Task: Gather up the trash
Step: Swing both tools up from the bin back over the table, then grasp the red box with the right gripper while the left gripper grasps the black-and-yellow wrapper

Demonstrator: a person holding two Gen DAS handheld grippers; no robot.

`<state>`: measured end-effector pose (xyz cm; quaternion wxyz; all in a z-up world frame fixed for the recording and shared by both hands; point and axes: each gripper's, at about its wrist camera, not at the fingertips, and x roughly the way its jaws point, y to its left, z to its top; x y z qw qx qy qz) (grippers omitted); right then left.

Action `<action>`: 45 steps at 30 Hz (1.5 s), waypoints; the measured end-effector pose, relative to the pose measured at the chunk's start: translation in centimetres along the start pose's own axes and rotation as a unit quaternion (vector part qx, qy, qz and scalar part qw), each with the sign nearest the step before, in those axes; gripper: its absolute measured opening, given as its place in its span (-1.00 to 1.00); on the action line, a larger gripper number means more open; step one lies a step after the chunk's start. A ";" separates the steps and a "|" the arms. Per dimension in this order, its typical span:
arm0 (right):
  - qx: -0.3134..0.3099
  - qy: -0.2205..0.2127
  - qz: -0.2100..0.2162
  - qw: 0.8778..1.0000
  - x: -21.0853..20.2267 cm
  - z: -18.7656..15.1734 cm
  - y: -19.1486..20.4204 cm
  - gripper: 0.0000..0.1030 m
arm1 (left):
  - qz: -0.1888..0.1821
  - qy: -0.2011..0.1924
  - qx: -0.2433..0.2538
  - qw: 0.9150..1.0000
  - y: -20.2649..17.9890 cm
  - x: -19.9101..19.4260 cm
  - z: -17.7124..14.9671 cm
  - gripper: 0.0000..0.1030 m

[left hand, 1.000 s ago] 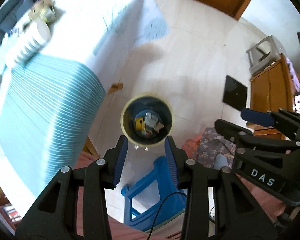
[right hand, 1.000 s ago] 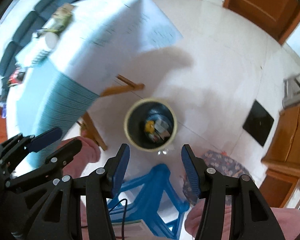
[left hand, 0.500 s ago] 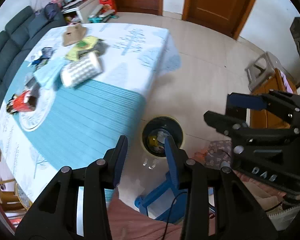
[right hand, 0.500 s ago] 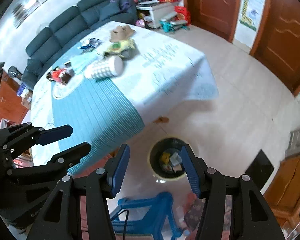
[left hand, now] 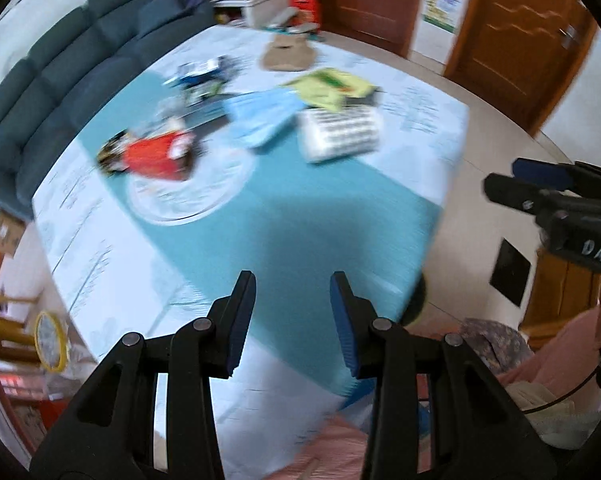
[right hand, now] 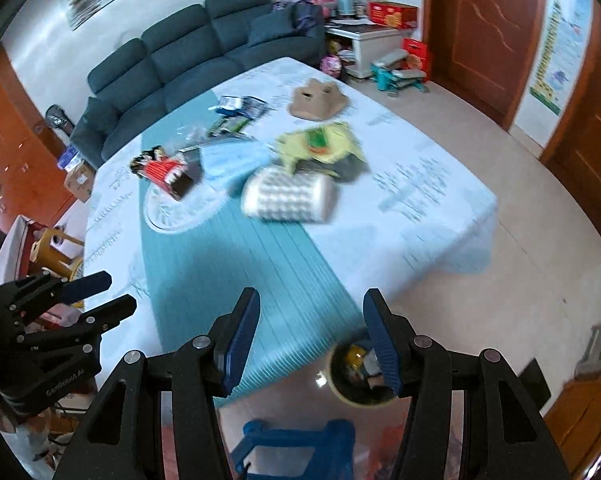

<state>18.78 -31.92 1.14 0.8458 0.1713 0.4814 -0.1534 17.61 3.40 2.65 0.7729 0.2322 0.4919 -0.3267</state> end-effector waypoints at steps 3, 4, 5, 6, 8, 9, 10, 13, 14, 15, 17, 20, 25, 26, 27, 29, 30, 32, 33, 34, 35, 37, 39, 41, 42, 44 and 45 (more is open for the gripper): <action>-0.016 -0.002 0.006 1.000 1.7 2.4 2.1 0.06 | 0.002 0.003 -0.039 0.999 4.0 0.6 0.1 -0.32; -0.021 -0.002 0.009 1.000 2.2 3.0 2.7 0.06 | 0.001 0.004 -0.049 0.999 5.2 0.8 0.2 -0.32; -0.026 -0.001 0.012 1.000 2.9 3.8 3.4 0.06 | -0.001 0.004 -0.065 0.998 6.7 1.0 0.3 -0.32; -0.031 0.001 0.013 0.999 3.6 4.6 4.2 0.06 | -0.003 0.003 -0.081 0.997 8.3 1.2 0.5 -0.32; -0.042 0.002 0.025 0.999 4.9 6.2 5.8 0.06 | -0.005 0.002 -0.108 0.994 11.2 1.7 0.7 -0.32; -0.048 0.002 0.031 0.998 5.3 6.7 6.5 0.06 | -0.005 0.001 -0.121 0.993 12.5 1.8 0.7 -0.32; -0.060 0.002 0.040 0.997 6.0 7.5 7.6 0.06 | -0.003 0.002 -0.132 0.991 13.5 2.0 0.8 -0.32; -0.090 0.000 0.053 0.995 7.7 9.2 10.5 0.06 | 0.001 -0.002 -0.165 0.986 17.0 2.5 1.0 -0.32; -0.102 0.000 0.059 0.993 8.4 9.9 11.6 0.06 | 0.003 -0.004 -0.174 0.985 17.9 2.6 1.0 -0.32; -0.114 -0.001 0.068 0.991 9.3 10.6 12.9 0.06 | 0.005 -0.006 -0.183 0.983 18.8 2.7 1.0 -0.32; -0.136 -0.003 0.077 0.988 10.9 11.6 15.2 0.06 | 0.008 -0.009 -0.197 0.980 20.3 3.0 1.0 -0.32; -0.176 -0.013 0.083 0.981 13.4 13.0 18.6 0.06 | 0.015 -0.009 -0.213 0.977 22.3 3.4 0.8 -0.32; -0.236 -0.023 0.076 0.968 18.0 14.7 23.3 0.06 | 0.021 -0.002 -0.232 0.973 24.7 4.4 0.4 -0.32; -0.243 -0.025 0.074 0.967 18.8 14.9 24.0 0.06 | 0.022 -0.001 -0.234 0.972 25.1 4.7 0.3 -0.32; -0.251 -0.023 0.075 0.965 19.8 15.2 24.8 0.06 | 0.023 0.001 -0.236 0.972 25.7 4.9 0.2 -0.32; -0.264 -0.017 0.073 0.961 21.4 15.3 25.7 0.06 | 0.027 0.002 -0.240 0.971 26.5 5.2 0.1 -0.32; -0.271 -0.013 0.073 0.960 22.1 15.3 26.1 0.06 | 0.027 0.002 -0.241 0.970 26.9 5.4 0.1 -0.32; -0.285 0.000 0.059 0.957 23.7 15.2 26.9 0.06 | 0.028 0.003 -0.243 0.970 27.6 5.6 0.1 -0.32; -0.292 0.009 0.053 0.955 24.6 15.2 27.3 0.06 | 0.028 0.003 -0.245 0.969 27.9 5.7 0.1 -0.32; -0.298 0.015 0.047 0.953 25.2 15.0 27.5 0.06 | 0.029 0.003 -0.246 0.969 28.2 5.8 0.1 -0.32; -0.308 0.018 0.038 0.951 25.8 14.8 27.8 0.06 | 0.029 0.003 -0.247 0.969 28.5 5.9 0.1 -0.32; -0.322 0.025 0.032 0.946 26.8 14.4 28.1 0.06 | 0.029 0.003 -0.249 0.968 28.9 6.1 0.1 -0.32; -0.329 0.035 0.029 0.943 27.6 14.1 28.1 0.06 | 0.028 0.005 -0.249 0.968 29.2 6.5 0.2 -0.32; -0.336 0.044 0.026 0.940 28.1 13.6 28.1 0.00 | 0.026 0.007 -0.250 0.968 29.4 6.8 0.2 -0.32; -0.339 0.045 0.026 0.939 28.2 13.5 28.0 -0.14 | 0.024 0.008 -0.250 0.968 29.5 7.0 0.3 -0.32; -0.337 0.053 0.043 0.939 27.9 13.4 27.7 -0.28 | 0.023 0.008 -0.249 0.968 29.6 7.2 0.5 -0.32; -0.330 0.057 0.053 0.941 27.7 13.5 27.5 -0.30 | 0.023 0.008 -0.248 0.969 29.7 7.3 0.6 -0.32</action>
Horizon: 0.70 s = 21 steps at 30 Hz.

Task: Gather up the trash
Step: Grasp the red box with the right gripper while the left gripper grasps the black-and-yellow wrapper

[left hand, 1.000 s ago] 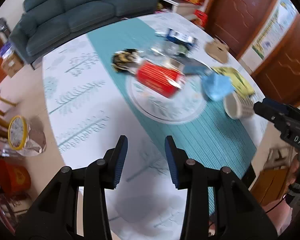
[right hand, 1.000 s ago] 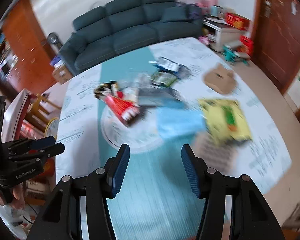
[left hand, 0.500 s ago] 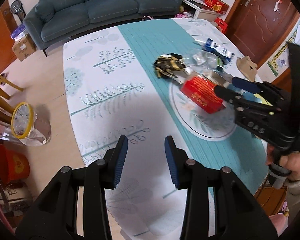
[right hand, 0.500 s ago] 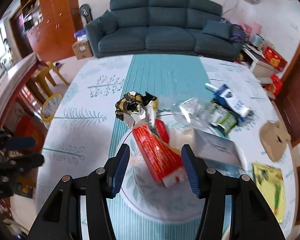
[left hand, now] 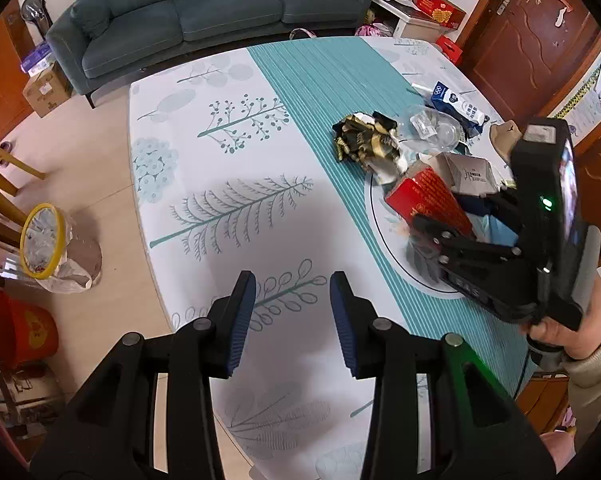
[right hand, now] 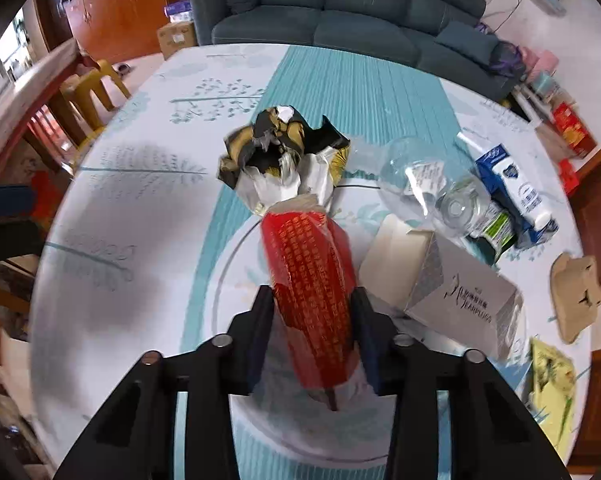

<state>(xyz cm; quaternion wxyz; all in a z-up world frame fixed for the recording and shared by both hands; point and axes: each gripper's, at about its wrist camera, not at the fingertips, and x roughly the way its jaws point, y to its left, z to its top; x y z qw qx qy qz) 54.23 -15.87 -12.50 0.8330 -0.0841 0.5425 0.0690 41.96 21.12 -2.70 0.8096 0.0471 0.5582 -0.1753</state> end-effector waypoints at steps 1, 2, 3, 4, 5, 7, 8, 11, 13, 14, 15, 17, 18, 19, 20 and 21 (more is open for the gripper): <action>0.007 0.000 0.011 1.000 -0.4 -0.1 -0.3 -0.32 | -0.001 -0.001 0.000 1.000 0.0 0.0 0.1 -0.32; 0.011 -0.003 0.020 1.000 -0.9 -0.1 -0.5 -0.32 | -0.004 -0.002 0.001 1.000 0.0 0.1 0.4 -0.32; 0.014 -0.007 0.027 1.000 -1.5 -0.2 -0.6 -0.33 | -0.011 -0.003 0.000 1.000 0.0 0.1 0.6 -0.32; 0.021 -0.013 0.037 0.999 -2.1 -0.2 -1.0 -0.33 | -0.021 -0.004 -0.003 1.000 0.0 0.1 0.9 -0.32; 0.027 -0.017 0.045 0.998 -2.7 -0.2 -1.4 -0.34 | -0.026 -0.005 -0.005 1.000 0.0 0.1 1.3 -0.32; 0.046 -0.030 0.057 0.997 -3.9 -0.1 -2.4 -0.34 | -0.033 -0.008 -0.009 0.999 -0.2 0.2 2.1 -0.32; 0.054 -0.035 0.060 0.996 -4.4 0.1 -2.7 -0.34 | -0.037 -0.010 -0.009 0.999 -0.4 0.2 2.5 -0.32; 0.083 -0.058 0.055 0.993 -6.0 0.8 -4.2 -0.35 | -0.044 -0.013 -0.005 0.999 -1.2 0.4 3.7 -0.31; 0.101 -0.073 0.043 0.991 -6.8 1.3 -5.2 -0.35 | -0.048 -0.011 -0.004 0.999 -2.0 1.0 4.6 -0.12; 0.111 -0.079 0.039 0.990 -7.0 1.5 -5.8 -0.35 | -0.053 -0.012 -0.004 0.999 -2.3 1.3 5.0 0.03; 0.121 -0.084 0.035 0.989 -7.2 1.6 -6.2 -0.37 | -0.058 -0.015 -0.005 0.998 -2.8 1.6 5.4 0.11; 0.140 -0.089 0.032 0.986 -7.5 1.8 -7.2 -0.37 | -0.065 -0.012 -0.001 0.998 -3.6 2.5 6.4 0.13; 0.147 -0.091 0.032 0.984 -7.5 1.7 -7.7 -0.37 | -0.068 -0.011 -0.001 0.998 -4.1 3.0 6.9 0.14; 0.152 -0.094 0.030 0.983 -7.6 1.6 -7.9 -0.37 | -0.070 -0.012 0.000 0.997 -4.4 3.4 7.2 0.14; 0.157 -0.097 0.028 0.983 -7.6 1.5 -8.2 -0.37 | -0.069 -0.012 0.001 0.998 -4.9 4.0 7.7 0.18; 0.159 -0.099 0.027 0.982 -7.9 1.4 -8.2 -0.37 | -0.066 -0.012 0.001 0.998 -5.3 4.6 8.1 0.25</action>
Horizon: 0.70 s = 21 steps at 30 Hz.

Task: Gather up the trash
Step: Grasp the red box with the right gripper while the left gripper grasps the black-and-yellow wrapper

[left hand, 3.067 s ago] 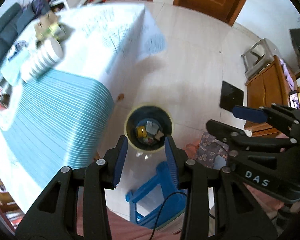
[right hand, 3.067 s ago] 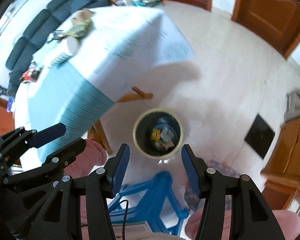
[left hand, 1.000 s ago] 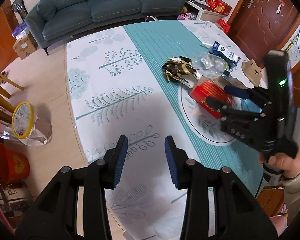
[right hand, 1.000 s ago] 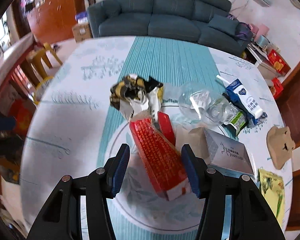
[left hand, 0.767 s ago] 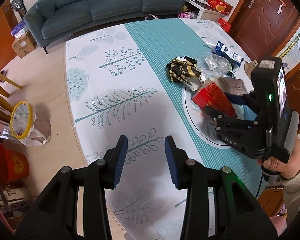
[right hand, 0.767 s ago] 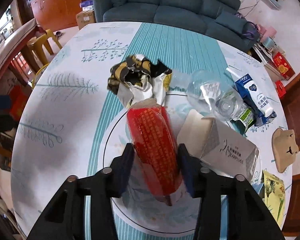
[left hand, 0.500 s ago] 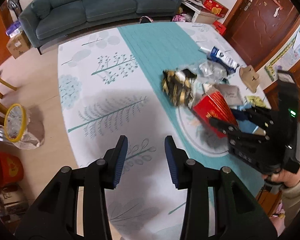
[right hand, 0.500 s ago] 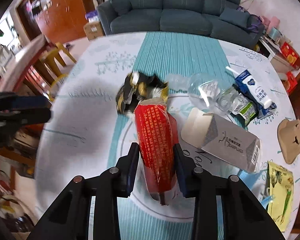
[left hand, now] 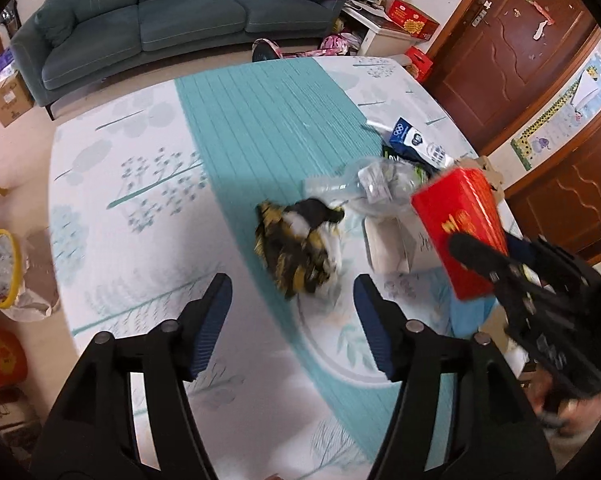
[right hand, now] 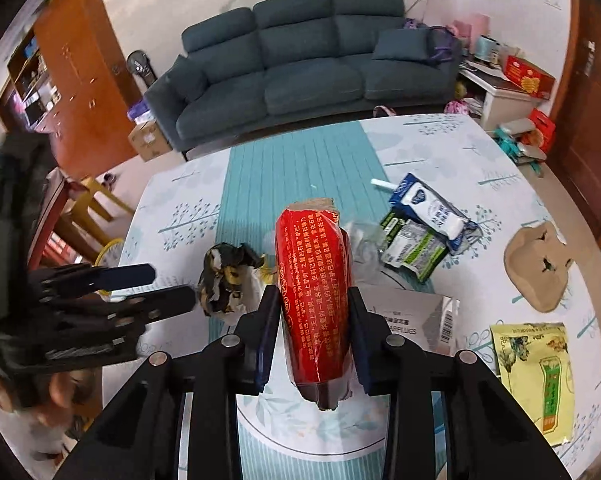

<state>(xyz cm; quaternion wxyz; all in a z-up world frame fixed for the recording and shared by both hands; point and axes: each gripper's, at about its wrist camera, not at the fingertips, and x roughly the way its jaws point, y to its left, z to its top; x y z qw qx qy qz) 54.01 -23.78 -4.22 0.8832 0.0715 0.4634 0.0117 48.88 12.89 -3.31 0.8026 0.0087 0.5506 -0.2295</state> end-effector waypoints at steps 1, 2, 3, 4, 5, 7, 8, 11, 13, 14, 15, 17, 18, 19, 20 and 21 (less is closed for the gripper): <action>0.004 -0.002 0.000 1.000 -0.1 -0.1 -0.3 -0.37 | 0.001 0.003 0.001 1.000 -0.2 0.7 0.4 0.29; 0.006 -0.003 -0.001 1.000 -0.3 -0.2 -0.4 -0.37 | 0.003 0.006 0.002 1.000 -0.5 1.4 0.7 0.33; 0.008 -0.004 0.000 1.000 -0.5 -0.4 -0.5 -0.37 | 0.008 0.015 -0.001 1.000 -0.7 2.5 1.1 0.33; 0.010 -0.005 0.001 1.000 -0.7 -0.5 -0.7 -0.37 | 0.012 0.021 -0.005 1.000 -0.7 3.2 1.3 0.33; 0.012 -0.005 0.001 1.000 -0.9 -0.6 -0.8 -0.37 | 0.014 0.028 -0.009 0.999 -0.8 4.0 1.5 0.33; 0.014 -0.006 0.002 1.000 -1.3 -1.0 -1.1 -0.37 | 0.018 0.039 -0.020 0.999 -0.8 5.5 1.7 0.33; 0.014 -0.007 0.002 1.000 -1.6 -1.3 -1.2 -0.37 | 0.022 0.040 -0.029 0.999 -0.7 6.2 1.9 0.33; 0.019 -0.006 0.006 1.000 -2.2 -2.1 -1.6 -0.37 | 0.021 0.042 -0.053 0.997 -0.1 8.0 2.1 0.33; 0.024 -0.006 0.009 1.000 -2.6 -2.7 -1.9 -0.37 | 0.006 0.038 -0.078 0.996 0.4 8.7 2.1 0.33; 0.026 -0.005 0.010 1.000 -2.9 -3.1 -2.0 -0.37 | 0.003 0.036 -0.090 0.995 0.6 8.8 2.0 0.33; 0.029 -0.005 0.013 0.999 -3.2 -3.6 -2.2 -0.37 | 0.001 0.032 -0.100 0.994 0.8 8.9 2.0 0.21; 0.034 -0.007 0.017 0.999 -3.9 -4.2 -2.4 -0.37 | -0.008 0.023 -0.102 0.994 0.7 8.6 1.8 -0.01; 0.036 -0.008 0.020 0.999 -4.4 -4.7 -2.5 -0.37 | -0.001 0.019 -0.094 0.995 0.4 8.2 1.8 -0.26; 0.038 -0.010 0.023 0.999 -4.9 -5.1 -2.5 -0.37 | 0.000 0.018 -0.086 0.996 0.2 7.9 1.7 -0.26; 0.041 -0.012 0.025 0.999 -5.5 -5.5 -2.6 -0.37 | 0.002 0.017 -0.075 0.997 -0.2 7.5 1.6 -0.26; 0.043 -0.015 0.028 0.999 -6.0 -5.9 -2.6 -0.37 | 0.004 0.012 -0.068 0.998 -0.5 6.9 1.4 -0.27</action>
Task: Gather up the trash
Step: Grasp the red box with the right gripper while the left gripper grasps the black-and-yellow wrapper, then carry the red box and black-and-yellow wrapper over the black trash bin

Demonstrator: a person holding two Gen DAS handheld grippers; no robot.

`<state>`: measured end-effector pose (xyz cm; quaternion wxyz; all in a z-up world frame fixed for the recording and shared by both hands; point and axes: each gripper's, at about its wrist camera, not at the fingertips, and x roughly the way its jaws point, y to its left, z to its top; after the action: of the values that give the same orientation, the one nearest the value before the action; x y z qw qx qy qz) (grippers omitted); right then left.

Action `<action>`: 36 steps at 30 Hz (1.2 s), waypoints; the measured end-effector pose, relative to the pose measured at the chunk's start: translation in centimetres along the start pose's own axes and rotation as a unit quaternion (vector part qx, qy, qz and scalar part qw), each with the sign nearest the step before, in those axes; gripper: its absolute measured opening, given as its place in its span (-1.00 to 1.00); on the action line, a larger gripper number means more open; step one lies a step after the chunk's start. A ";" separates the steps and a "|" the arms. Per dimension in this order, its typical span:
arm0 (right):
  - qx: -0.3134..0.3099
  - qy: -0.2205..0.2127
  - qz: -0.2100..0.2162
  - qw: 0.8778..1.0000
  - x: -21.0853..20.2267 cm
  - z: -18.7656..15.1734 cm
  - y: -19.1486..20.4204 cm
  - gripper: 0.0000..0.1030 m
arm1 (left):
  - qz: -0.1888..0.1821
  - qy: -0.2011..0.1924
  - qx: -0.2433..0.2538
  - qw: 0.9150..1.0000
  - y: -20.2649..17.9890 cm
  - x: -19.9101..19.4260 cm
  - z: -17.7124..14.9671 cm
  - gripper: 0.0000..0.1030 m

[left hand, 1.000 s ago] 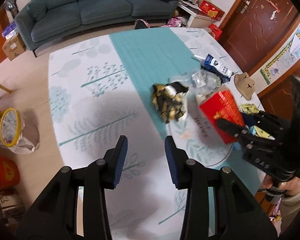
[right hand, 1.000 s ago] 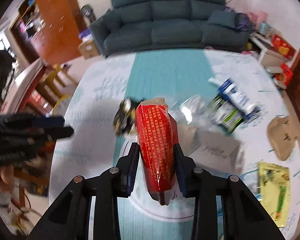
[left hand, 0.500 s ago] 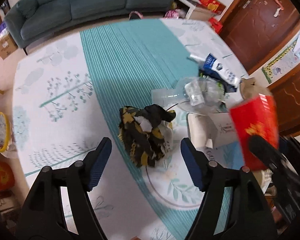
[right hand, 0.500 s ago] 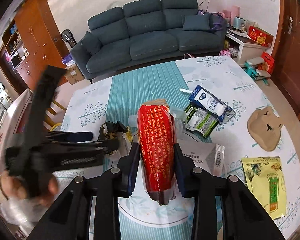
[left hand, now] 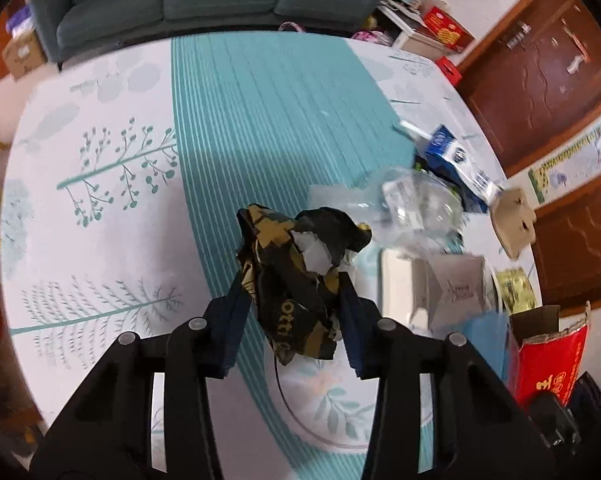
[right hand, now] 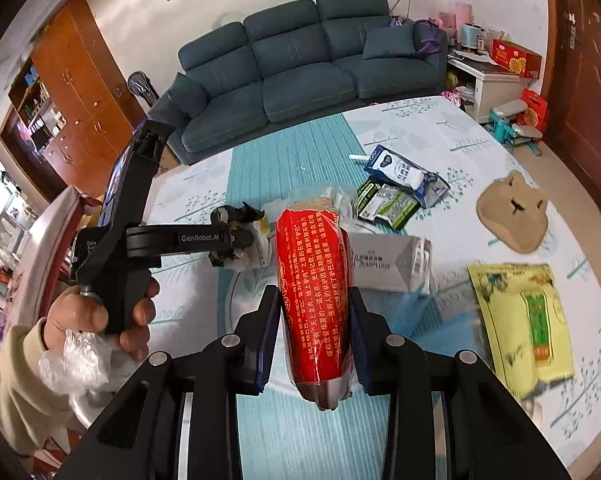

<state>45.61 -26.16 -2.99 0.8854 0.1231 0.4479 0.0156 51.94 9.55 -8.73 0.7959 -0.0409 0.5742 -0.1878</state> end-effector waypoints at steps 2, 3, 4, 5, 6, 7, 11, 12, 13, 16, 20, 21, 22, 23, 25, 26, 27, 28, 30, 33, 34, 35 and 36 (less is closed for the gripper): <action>0.007 -0.007 0.009 1.000 -1.4 -0.9 0.0 -0.37 | -0.002 -0.007 0.011 1.000 -0.5 -1.2 -0.4 -0.28; 0.009 -0.009 0.013 1.000 -2.1 -1.4 0.0 -0.37 | -0.004 -0.010 0.016 1.000 -0.8 -1.9 -0.7 -0.28; 0.011 -0.013 0.018 1.000 -2.9 -1.9 0.1 -0.37 | -0.006 -0.013 0.023 1.000 -1.1 -2.9 -1.1 -0.29; 0.013 -0.017 0.021 1.000 -3.9 -2.5 0.1 -0.37 | -0.008 -0.015 0.029 0.999 -1.4 -3.8 -1.6 -0.29; 0.015 -0.021 0.026 0.999 -4.9 -3.2 0.2 -0.37 | -0.012 -0.017 0.037 0.999 -1.9 -5.0 -2.3 -0.29; 0.019 -0.025 0.030 0.999 -5.8 -3.8 0.2 -0.37 | -0.016 -0.019 0.044 0.999 -2.3 -6.0 -2.7 -0.29; 0.041 -0.037 0.044 0.997 -9.9 -7.4 -0.7 -0.37 | -0.032 -0.019 0.084 0.996 -4.7 -10.1 -5.8 -0.29; 0.047 -0.039 0.046 0.997 -10.7 -8.2 -1.0 -0.37 | -0.035 -0.018 0.097 0.995 -5.4 -11.3 -7.0 -0.29; 0.054 -0.040 0.046 0.997 -11.7 -9.3 -1.3 -0.37 | -0.041 -0.016 0.107 0.993 -5.9 -12.2 -8.0 -0.29; 0.085 -0.042 0.047 0.994 -14.7 -13.0 -2.8 -0.37 | -0.061 -0.011 0.136 0.989 -8.0 -14.9 -11.5 -0.29; 0.119 -0.047 0.036 0.991 -17.8 -17.5 -5.0 -0.37 | -0.084 -0.011 0.188 0.979 -11.7 -17.7 -16.9 -0.28; 0.127 -0.049 0.032 0.990 -18.7 -18.8 -5.5 -0.37 | -0.094 -0.007 0.202 0.975 -12.8 -18.2 -18.5 -0.28; 0.137 -0.054 0.026 0.989 -19.6 -20.3 -6.2 -0.37 | -0.102 -0.002 0.211 0.972 -13.7 -18.5 -19.7 -0.28; 0.146 -0.057 0.022 0.987 -20.5 -21.6 -6.8 -0.37 | -0.109 0.004 0.220 0.969 -14.6 -18.7 -21.1 -0.28; 0.165 -0.062 0.011 0.984 -21.6 -24.0 -8.0 -0.37 | -0.120 0.012 0.241 0.963 -16.5 -18.9 -23.7 -0.28; 0.179 -0.063 0.007 0.982 -22.2 -25.4 -8.8 -0.37 | -0.122 0.013 0.253 0.960 -17.5 -19.0 -25.0 -0.28; 0.192 -0.063 0.003 0.979 -22.4 -26.6 -9.5 -0.37 | -0.123 0.015 0.270 0.955 -18.7 -18.9 -26.6 -0.28; 0.206 -0.062 -0.002 0.977 -22.7 -27.9 -10.2 -0.37 | -0.123 0.016 0.281 0.952 -19.5 -18.8 -27.7 -0.28; 0.237 -0.058 -0.015 0.970 -23.1 -31.0 -11.9 -0.37 | -0.123 0.025 0.306 0.944 -21.6 -18.0 -30.2 -0.28; 0.278 -0.051 -0.027 0.959 -23.1 -34.9 -13.9 -0.37 | -0.121 0.047 0.328 0.936 -24.2 -16.1 -33.6 -0.28; 0.289 -0.048 -0.031 0.956 -23.0 -36.0 -14.5 -0.37 | -0.119 0.051 0.334 0.934 -24.7 -15.4 -34.3 -0.28; 0.300 -0.046 -0.033 0.952 -22.8 -37.2 -15.1 -0.37 | -0.116 0.056 0.340 0.931 -25.4 -14.7 -35.3 -0.28; 0.309 -0.044 -0.037 0.949 -22.6 -38.1 -15.7 -0.37 | -0.111 0.063 0.350 0.928 -26.4 -13.7 -36.5 -0.28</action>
<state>0.47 -36.69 -10.45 0.8227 0.3751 0.3954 -0.1618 7.64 -4.62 -1.36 0.6960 0.1885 0.5131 -0.4657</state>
